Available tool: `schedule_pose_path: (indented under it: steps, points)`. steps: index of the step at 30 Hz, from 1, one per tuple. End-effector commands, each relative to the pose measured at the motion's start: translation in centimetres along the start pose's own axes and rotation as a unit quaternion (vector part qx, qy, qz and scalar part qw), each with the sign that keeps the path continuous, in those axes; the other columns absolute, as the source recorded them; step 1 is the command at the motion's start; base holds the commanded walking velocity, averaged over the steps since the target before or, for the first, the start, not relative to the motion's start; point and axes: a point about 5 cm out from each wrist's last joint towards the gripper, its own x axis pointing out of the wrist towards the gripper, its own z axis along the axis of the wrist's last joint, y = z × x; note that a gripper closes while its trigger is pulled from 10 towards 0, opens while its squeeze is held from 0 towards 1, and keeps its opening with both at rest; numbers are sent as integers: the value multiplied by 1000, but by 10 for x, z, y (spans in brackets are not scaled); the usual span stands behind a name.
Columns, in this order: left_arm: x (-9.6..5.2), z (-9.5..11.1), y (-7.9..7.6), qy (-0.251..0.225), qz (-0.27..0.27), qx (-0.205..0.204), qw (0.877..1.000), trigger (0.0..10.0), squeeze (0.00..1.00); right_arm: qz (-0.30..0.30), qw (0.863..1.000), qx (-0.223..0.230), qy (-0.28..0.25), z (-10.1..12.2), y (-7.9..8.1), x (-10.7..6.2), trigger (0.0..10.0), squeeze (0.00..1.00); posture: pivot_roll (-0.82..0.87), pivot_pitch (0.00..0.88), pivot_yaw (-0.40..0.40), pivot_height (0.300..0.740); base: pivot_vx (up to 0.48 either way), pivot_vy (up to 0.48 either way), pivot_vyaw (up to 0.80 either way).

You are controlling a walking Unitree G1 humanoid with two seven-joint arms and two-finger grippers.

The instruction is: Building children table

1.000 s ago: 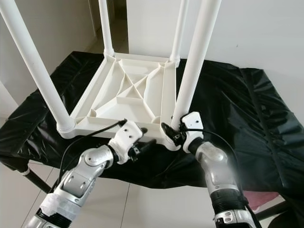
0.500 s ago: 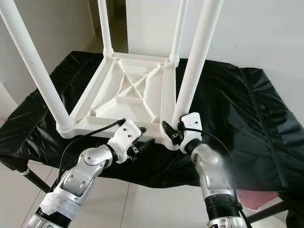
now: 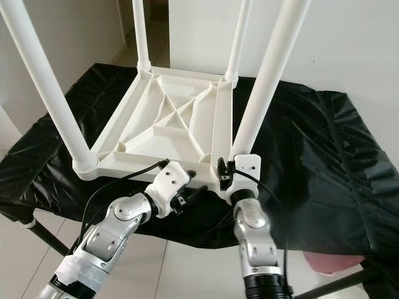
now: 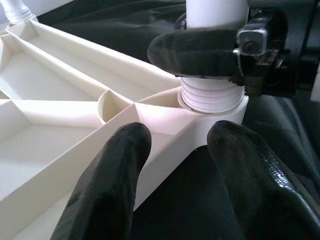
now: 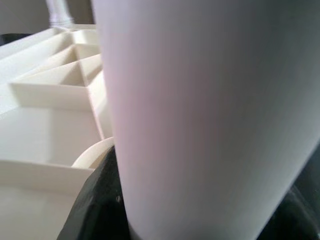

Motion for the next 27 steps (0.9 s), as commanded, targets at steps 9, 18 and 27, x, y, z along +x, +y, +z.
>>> schedule_pose_path:
  steps: [9,18,27]
  points:
    - [-3,-2,1,4,20,9,1000,10000,0,-25,999,3,19,-5,-9,-4,10000,1000,-43,45,-40,740,0,0,0]
    - [-2,-1,2,5,14,15,1000,10000,0,45,999,10,-2,2,-10,-4,10000,1000,-49,42,-26,740,0,0,0]
    - [0,1,11,5,19,26,999,10000,0,182,982,-38,-26,13,-21,3,10000,0,-63,46,-18,740,0,0,0]
